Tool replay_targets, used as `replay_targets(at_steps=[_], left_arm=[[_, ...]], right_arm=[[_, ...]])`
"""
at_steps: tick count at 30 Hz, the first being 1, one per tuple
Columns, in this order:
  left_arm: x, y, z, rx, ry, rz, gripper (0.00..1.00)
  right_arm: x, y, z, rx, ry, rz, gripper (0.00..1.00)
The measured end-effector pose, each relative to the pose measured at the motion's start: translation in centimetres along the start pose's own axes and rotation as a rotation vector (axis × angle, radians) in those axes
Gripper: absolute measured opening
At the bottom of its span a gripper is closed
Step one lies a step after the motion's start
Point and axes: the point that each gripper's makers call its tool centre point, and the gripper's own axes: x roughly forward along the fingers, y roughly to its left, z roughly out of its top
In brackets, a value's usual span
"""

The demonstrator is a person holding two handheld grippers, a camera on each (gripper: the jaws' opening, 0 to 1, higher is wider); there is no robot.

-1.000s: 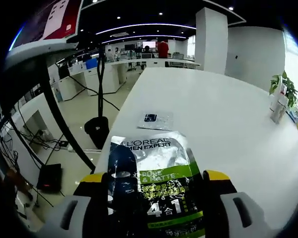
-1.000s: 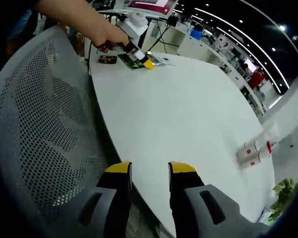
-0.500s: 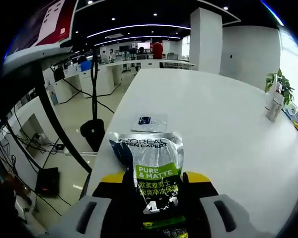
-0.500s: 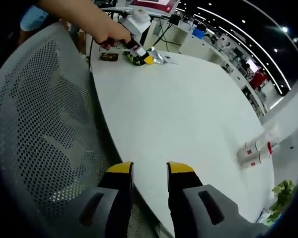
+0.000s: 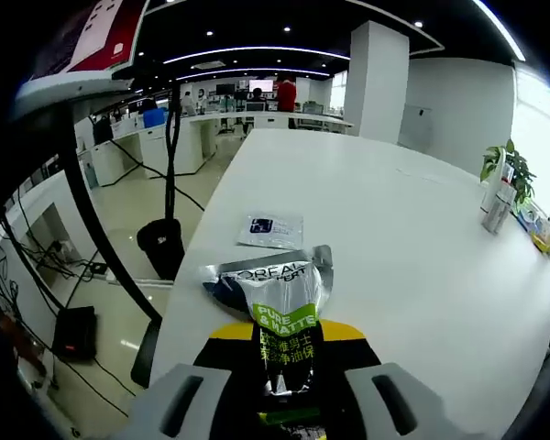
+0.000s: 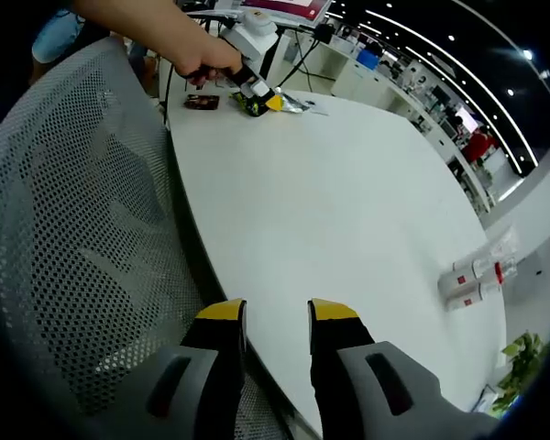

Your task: Arrange the skincare products in the storage area until every visible bottle or jar stands upright without overlapping.

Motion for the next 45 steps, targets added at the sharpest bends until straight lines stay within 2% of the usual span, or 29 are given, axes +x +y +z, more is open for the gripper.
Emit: replay_targets(at_steps=[3, 5, 6, 9, 10, 11, 13, 14, 18, 19, 23, 24, 25, 27, 28, 30, 31, 32, 33, 34, 35, 36, 37, 38, 39, 41, 43, 45], left_arm=[[-0.1, -0.1, 0.3, -0.050, -0.007, -0.026, 0.17], [-0.6, -0.9, 1.0, -0.156, -0.037, -0.083, 0.16], [-1.0, -1.0, 1.3, -0.172, -0.046, -0.084, 0.15], [-2.7, -2.2, 2.9, -0.159, -0.109, -0.124, 0.14], [-3.6, -3.0, 3.6, -0.164, -0.134, -0.154, 0.13], [-4.2, -3.5, 4.0, -0.157, -0.149, -0.171, 0.12], [-6.2, -4.6, 5.2, -0.160, -0.193, -0.204, 0.12], [-7.5, -5.3, 5.7, -0.156, -0.214, -0.225, 0.11], [-11.9, -8.6, 6.4, -0.108, -0.272, -0.314, 0.11], [-12.7, -8.9, 6.1, -0.105, -0.270, -0.312, 0.10], [-15.3, -11.8, 4.7, -0.059, -0.257, -0.380, 0.10], [-15.8, -12.6, 4.2, -0.013, -0.243, -0.398, 0.10], [-16.2, -13.4, 3.7, 0.079, -0.230, -0.400, 0.10], [-17.1, -14.9, 4.0, 0.145, -0.240, -0.425, 0.10], [-17.6, -15.9, 4.2, 0.167, -0.247, -0.445, 0.10], [-18.4, -17.3, 3.6, 0.210, -0.238, -0.470, 0.10], [-18.8, -18.1, 3.0, 0.252, -0.243, -0.477, 0.10], [-19.1, -18.7, 2.6, 0.267, -0.244, -0.491, 0.11], [-19.6, -19.5, 1.8, 0.298, -0.245, -0.517, 0.11], [-19.8, -19.8, 1.6, 0.309, -0.266, -0.517, 0.11], [-20.1, -20.1, 1.3, 0.307, -0.280, -0.519, 0.11], [-20.4, -20.6, 1.0, 0.403, -0.295, -0.517, 0.11], [-20.7, -20.9, 1.1, 0.437, -0.316, -0.511, 0.11], [-20.9, -21.2, 1.2, 0.416, -0.322, -0.526, 0.11], [-21.4, -21.5, 1.3, 0.396, -0.336, -0.549, 0.11], [-21.5, -21.7, 1.0, 0.400, -0.339, -0.549, 0.11], [-21.8, -22.2, 0.9, 0.474, -0.384, -0.562, 0.11], [-22.0, -22.6, 0.9, 0.445, -0.375, -0.589, 0.11]], right_arm=[[0.0, -0.1, -0.1, -0.002, 0.005, -0.004, 0.24], [0.0, 0.0, -0.1, -0.005, 0.001, -0.002, 0.24], [0.0, 0.0, 0.0, -0.007, 0.001, -0.001, 0.24], [0.0, -0.1, 0.2, -0.007, -0.014, -0.003, 0.24], [-0.1, -0.2, 0.4, -0.013, -0.023, -0.007, 0.24], [-0.3, -0.9, 0.6, 0.002, -0.040, -0.036, 0.24], [-0.5, -1.4, 0.7, 0.043, -0.053, -0.055, 0.25], [-0.5, -1.4, 0.8, 0.035, -0.054, -0.054, 0.25], [-0.8, -1.4, 1.6, 0.028, -0.097, -0.063, 0.26], [-0.8, -1.5, 1.6, 0.028, -0.098, -0.067, 0.26], [-1.2, -1.9, 2.0, 0.045, -0.126, -0.080, 0.27], [-1.3, -1.9, 2.2, 0.053, -0.135, -0.082, 0.27], [-1.4, -2.0, 2.3, 0.067, -0.147, -0.081, 0.27], [-1.5, -1.9, 2.6, 0.096, -0.161, -0.069, 0.28], [-1.7, -1.9, 3.1, 0.130, -0.191, -0.053, 0.29], [-2.4, -1.9, 4.4, 0.230, -0.267, -0.010, 0.35], [-3.3, -2.0, 5.6, 0.305, -0.345, 0.023, 0.37], [-4.2, -2.4, 6.5, 0.345, -0.403, 0.043, 0.37], [-5.6, -2.9, 8.1, 0.408, -0.507, 0.071, 0.38], [-6.8, -3.0, 9.3, 0.464, -0.595, 0.116, 0.38], [-7.7, -2.8, 9.8, 0.513, -0.631, 0.167, 0.39], [-8.6, -3.4, 10.2, 0.607, -0.664, 0.186, 0.40], [-9.3, -3.3, 10.9, 0.673, -0.708, 0.236, 0.41], [-9.8, -3.2, 11.4, 0.719, -0.742, 0.274, 0.42], [-10.4, -3.5, 12.0, 0.810, -0.794, 0.301, 0.44], [-10.3, -3.2, 12.5, 0.926, -0.818, 0.368, 0.50], [-10.0, -3.1, 12.9, 0.955, -0.825, 0.375, 0.54], [-10.4, -2.7, 14.0, 1.008, -0.864, 0.452, 0.50]])
